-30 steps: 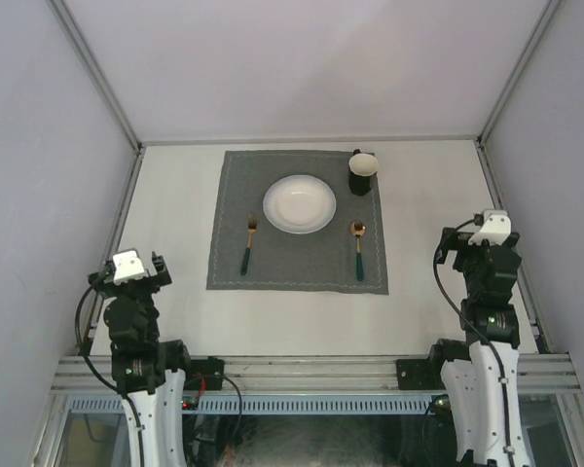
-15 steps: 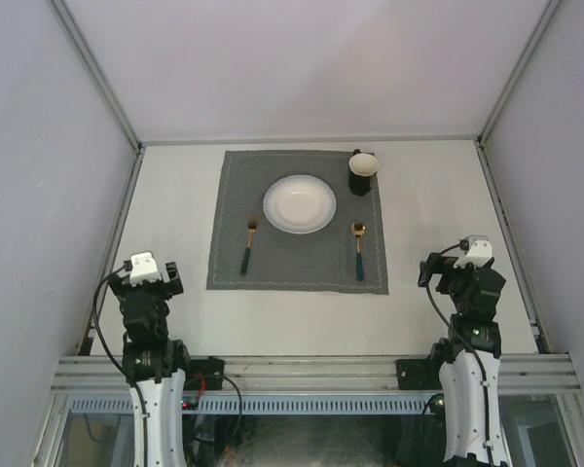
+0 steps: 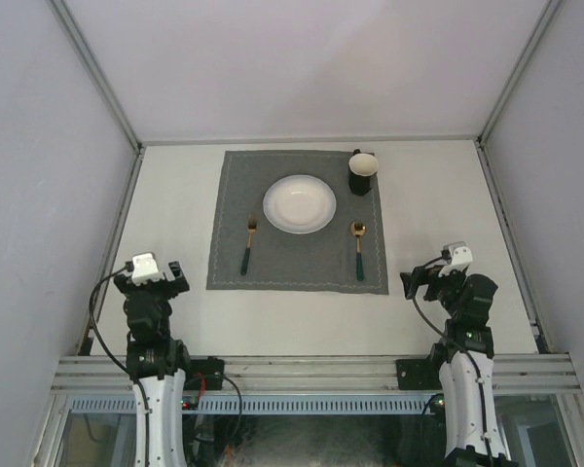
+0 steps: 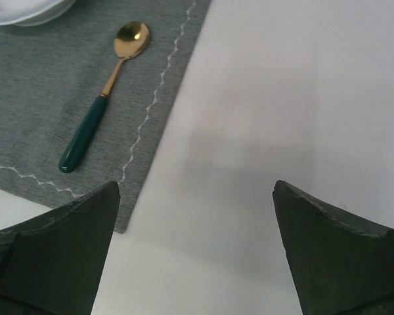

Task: Set the dinner table for one person
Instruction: Reset both arms

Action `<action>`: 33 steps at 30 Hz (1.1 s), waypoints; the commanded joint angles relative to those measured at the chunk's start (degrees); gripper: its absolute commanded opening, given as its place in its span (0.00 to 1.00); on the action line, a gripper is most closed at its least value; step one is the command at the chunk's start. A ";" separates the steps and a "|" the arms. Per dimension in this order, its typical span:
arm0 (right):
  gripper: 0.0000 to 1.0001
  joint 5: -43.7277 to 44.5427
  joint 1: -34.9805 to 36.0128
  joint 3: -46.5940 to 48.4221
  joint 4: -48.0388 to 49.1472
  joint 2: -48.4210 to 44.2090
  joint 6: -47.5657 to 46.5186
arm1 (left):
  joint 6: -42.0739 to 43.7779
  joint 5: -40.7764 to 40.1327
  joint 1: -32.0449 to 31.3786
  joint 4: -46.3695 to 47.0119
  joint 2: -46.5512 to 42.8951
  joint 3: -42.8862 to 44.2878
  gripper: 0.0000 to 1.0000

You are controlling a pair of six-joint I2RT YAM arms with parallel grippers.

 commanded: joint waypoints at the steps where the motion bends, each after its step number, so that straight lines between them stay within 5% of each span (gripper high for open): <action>1: 1.00 -4.63 -0.24 0.49 5.32 1.61 -2.17 | -4.59 2.29 0.39 4.79 -1.12 1.62 1.00; 7: 1.00 -4.66 -0.57 1.29 5.99 4.03 -1.55 | -2.53 9.32 0.36 9.82 -0.34 -5.42 1.00; 14: 1.00 -4.31 -1.00 1.20 6.29 4.71 -1.27 | -3.46 8.34 0.38 8.60 -11.58 -10.65 1.00; 23: 1.00 -2.01 0.61 1.36 5.99 4.47 -1.30 | -3.17 7.82 0.37 10.18 -9.17 -10.90 1.00; 29: 1.00 10.95 0.48 3.65 4.28 7.01 3.20 | -3.23 7.62 0.37 10.25 -8.71 -10.88 1.00; 33: 1.00 10.26 1.36 2.97 5.69 6.43 3.08 | -3.00 8.30 0.39 10.00 -9.25 -10.98 1.00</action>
